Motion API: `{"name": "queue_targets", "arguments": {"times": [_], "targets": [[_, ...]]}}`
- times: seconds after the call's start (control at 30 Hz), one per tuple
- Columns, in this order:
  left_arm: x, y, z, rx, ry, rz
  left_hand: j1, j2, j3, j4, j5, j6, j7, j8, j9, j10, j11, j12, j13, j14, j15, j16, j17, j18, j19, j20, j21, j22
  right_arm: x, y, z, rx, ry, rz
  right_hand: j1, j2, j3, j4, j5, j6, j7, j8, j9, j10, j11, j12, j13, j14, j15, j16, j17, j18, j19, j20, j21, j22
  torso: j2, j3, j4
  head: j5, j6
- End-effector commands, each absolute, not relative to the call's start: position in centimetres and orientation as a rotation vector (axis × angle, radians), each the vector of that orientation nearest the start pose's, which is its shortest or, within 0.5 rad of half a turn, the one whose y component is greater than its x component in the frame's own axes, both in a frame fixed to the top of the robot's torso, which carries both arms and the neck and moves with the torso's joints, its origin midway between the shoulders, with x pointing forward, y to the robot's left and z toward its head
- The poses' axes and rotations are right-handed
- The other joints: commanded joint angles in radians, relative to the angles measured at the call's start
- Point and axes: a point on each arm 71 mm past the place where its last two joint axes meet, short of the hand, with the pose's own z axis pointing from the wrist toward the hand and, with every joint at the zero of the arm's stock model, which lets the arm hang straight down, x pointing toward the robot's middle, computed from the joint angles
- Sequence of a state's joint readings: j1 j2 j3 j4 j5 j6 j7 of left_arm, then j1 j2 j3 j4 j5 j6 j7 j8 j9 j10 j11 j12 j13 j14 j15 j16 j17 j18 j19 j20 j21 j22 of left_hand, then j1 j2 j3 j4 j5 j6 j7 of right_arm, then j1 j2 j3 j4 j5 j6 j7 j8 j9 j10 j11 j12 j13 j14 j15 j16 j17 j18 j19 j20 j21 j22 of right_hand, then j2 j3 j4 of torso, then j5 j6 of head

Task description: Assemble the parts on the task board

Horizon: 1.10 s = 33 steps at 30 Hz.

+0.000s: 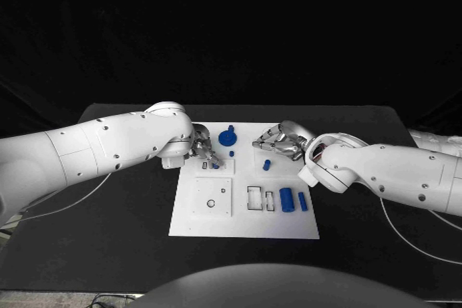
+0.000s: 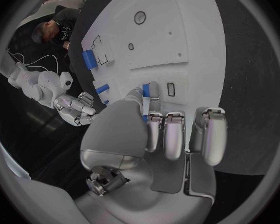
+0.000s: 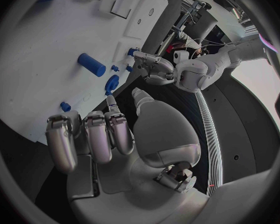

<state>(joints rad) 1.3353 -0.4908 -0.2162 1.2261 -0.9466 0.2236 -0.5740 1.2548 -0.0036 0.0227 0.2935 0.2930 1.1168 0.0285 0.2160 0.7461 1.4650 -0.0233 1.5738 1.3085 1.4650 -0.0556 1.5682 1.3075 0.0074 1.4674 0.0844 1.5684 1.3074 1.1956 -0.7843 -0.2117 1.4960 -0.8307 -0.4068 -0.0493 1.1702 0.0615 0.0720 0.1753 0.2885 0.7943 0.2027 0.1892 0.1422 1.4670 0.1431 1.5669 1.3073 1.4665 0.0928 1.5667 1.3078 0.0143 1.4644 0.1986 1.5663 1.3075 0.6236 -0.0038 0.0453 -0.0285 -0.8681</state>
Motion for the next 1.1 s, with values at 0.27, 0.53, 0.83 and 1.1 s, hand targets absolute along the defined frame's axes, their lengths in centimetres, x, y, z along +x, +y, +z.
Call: {"name": "queue_targets", "arguments": {"times": [0.27, 0.53, 0.83, 1.1], "targets": [[51.7, 12.8, -23.5, -0.039, 2.458, -0.286, -0.169, -0.047, -0.1, 0.002, -0.04, 0.012, 0.01, -0.007, 0.001, 0.106, 0.005, -0.003, 0.262, 0.106, 0.001, 0.003, 0.263, -0.007, 0.103, -0.007, 0.002, 0.263, 46.4, -18.9, -25.3, 0.408, 1.91, 0.885, -0.008, 0.002, 0.002, 0.005, 0.006, 0.004, 0.017, 0.004, 0.002, 0.104, 0.009, 0.004, 0.264, 0.104, 0.005, 0.004, 0.263, -0.014, 0.106, 0.007, 0.004, 0.263, 0.001, -0.0002, 0.0003, 0.0, 0.0], [51.9, 12.8, -23.3, -0.05, 2.403, -0.298, -0.276, -0.061, -0.126, 0.003, -0.117, 0.013, 0.013, -0.005, 0.01, 0.106, 0.008, -0.003, 0.262, 0.106, 0.003, 0.003, 0.263, -0.007, 0.103, -0.004, 0.002, 0.263, 46.4, -19.0, -25.3, 0.408, 1.911, 0.885, -0.008, 0.002, 0.002, 0.005, 0.006, 0.004, 0.017, 0.004, 0.002, 0.104, 0.009, 0.004, 0.264, 0.104, 0.005, 0.004, 0.263, -0.014, 0.106, 0.007, 0.004, 0.263, 0.0, -0.0003, 0.0003, 0.001, 0.0], [52.2, 12.9, -22.5, -0.107, 2.26, -0.391, -0.299, -0.034, -0.119, 0.002, -0.145, 0.022, 0.011, 0.001, 0.018, 0.106, 0.006, -0.003, 0.262, 0.106, 0.002, 0.003, 0.263, -0.007, 0.103, -0.004, 0.002, 0.263, 46.4, -19.0, -25.3, 0.408, 1.91, 0.885, -0.008, 0.002, 0.002, 0.005, 0.006, 0.004, 0.017, 0.004, 0.002, 0.104, 0.009, 0.004, 0.264, 0.104, 0.005, 0.004, 0.263, -0.014, 0.106, 0.007, 0.004, 0.263, 0.0, -0.0003, -0.0001, 0.003, 0.003], [52.0, 13.2, -21.1, -0.171, 2.064, -0.542, -0.162, -0.02, -0.094, -0.003, -0.122, 0.013, 0.003, 0.015, 0.047, 0.106, -0.001, -0.003, 0.262, 0.106, -0.003, 0.003, 0.263, -0.007, 0.103, -0.007, 0.002, 0.263, 46.4, -18.9, -25.3, 0.407, 1.905, 0.888, -0.008, 0.002, 0.002, 0.004, 0.006, 0.004, 0.017, 0.005, 0.002, 0.104, 0.009, 0.004, 0.264, 0.104, 0.005, 0.004, 0.263, -0.014, 0.106, 0.007, 0.004, 0.263, 0.0, -0.0001, 0.0001, 0.002, 0.002]]}}
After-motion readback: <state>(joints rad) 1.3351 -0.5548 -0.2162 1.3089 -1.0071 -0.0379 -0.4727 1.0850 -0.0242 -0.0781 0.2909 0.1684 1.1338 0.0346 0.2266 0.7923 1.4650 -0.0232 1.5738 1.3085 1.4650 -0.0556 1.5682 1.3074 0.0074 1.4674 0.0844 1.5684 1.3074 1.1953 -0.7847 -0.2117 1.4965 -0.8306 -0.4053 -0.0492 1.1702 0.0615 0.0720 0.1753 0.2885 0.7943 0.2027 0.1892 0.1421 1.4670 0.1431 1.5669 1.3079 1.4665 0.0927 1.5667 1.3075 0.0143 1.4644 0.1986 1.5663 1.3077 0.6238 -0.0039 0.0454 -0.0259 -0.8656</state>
